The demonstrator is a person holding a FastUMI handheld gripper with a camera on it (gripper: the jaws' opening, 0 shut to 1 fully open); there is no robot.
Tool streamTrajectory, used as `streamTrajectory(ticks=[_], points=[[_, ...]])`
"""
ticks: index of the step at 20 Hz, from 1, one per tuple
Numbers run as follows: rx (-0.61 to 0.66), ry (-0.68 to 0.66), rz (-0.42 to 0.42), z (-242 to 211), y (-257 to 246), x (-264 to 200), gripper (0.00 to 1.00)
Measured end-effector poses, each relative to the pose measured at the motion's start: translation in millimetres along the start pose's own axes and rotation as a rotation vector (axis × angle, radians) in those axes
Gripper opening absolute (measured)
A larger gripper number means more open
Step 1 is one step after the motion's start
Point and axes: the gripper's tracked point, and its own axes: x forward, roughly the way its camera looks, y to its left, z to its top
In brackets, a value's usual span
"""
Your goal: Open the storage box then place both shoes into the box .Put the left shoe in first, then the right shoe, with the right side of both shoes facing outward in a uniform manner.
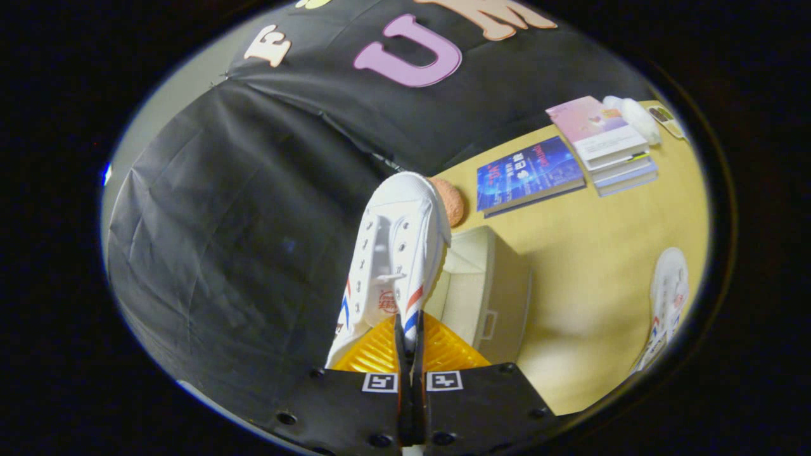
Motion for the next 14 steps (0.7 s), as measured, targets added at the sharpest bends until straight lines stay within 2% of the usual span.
streamTrajectory(ticks=[3,6,10,14], points=[[0.004,0.080,-0.048,-32,0,45,0.02],[0.017,0.136,-0.102,-55,0,67,0.02],[0.042,0.164,-0.168,-64,-6,83,0.02],[0.118,0.184,-0.245,-61,-25,111,0.02]])
